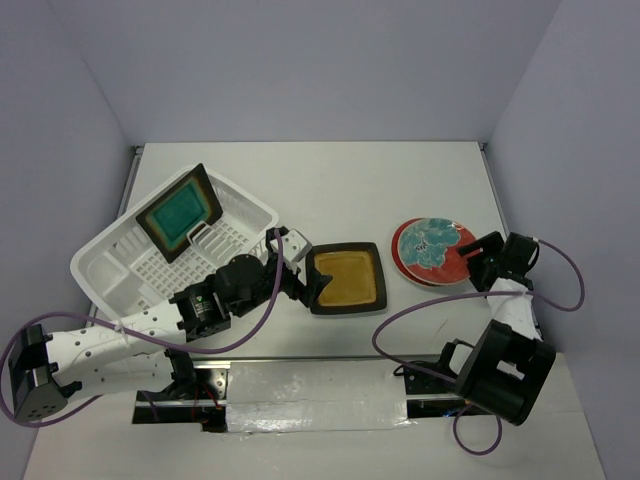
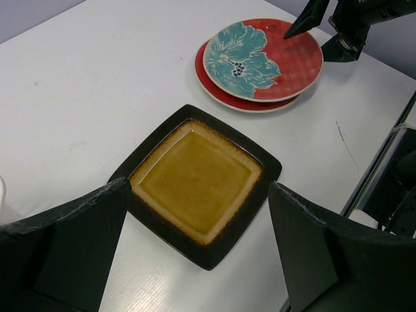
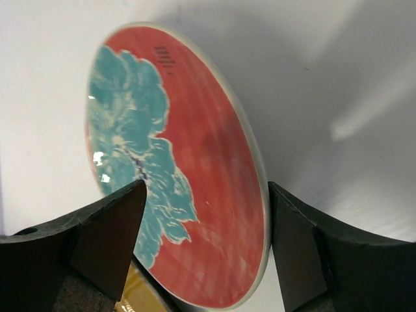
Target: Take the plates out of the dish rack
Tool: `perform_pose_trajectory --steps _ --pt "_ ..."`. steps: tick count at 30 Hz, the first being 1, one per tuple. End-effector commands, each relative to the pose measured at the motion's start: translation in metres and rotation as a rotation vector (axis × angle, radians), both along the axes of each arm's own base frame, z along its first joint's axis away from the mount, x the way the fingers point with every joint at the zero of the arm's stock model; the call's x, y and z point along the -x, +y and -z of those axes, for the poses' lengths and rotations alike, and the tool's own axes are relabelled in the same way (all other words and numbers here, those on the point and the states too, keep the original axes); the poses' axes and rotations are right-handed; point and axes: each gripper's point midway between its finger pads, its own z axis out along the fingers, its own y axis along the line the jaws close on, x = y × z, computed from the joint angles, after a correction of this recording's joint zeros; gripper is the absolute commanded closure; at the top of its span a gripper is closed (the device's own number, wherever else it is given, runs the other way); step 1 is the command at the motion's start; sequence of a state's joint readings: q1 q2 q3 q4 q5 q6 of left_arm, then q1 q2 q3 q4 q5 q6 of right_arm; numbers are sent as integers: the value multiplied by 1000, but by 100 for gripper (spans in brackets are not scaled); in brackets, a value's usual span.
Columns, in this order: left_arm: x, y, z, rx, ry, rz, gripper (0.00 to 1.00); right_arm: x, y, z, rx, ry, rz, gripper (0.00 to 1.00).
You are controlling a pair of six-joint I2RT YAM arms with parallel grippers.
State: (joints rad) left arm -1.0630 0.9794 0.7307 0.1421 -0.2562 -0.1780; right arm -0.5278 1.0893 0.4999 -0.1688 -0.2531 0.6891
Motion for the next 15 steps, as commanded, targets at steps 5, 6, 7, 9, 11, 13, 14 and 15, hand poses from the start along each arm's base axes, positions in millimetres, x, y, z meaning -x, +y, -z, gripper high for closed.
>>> perform_pose_trajectory --steps 5,6,7,9,11,13,14,15 --pt "3 -4 -20 53 -48 29 1 -8 -9 -4 97 79 18 20" --pt "3 -4 -22 57 -49 30 1 -8 -8 -1 102 101 16 19" --pt "4 -4 -22 57 -48 31 1 -8 -6 0 104 115 14 19" --pt "4 -4 -22 59 -49 33 0 -9 -6 2 114 123 15 19" --pt "5 -3 -23 63 -51 34 1 -10 -4 4 126 124 10 18" --pt "5 -3 -24 64 -52 34 0 -15 3 5 149 133 -13 17" --pt "5 -3 -23 62 -52 36 1 -15 4 7 160 148 -11 17" --pt "5 -3 -23 59 -51 36 1 -15 6 12 153 163 -18 17"
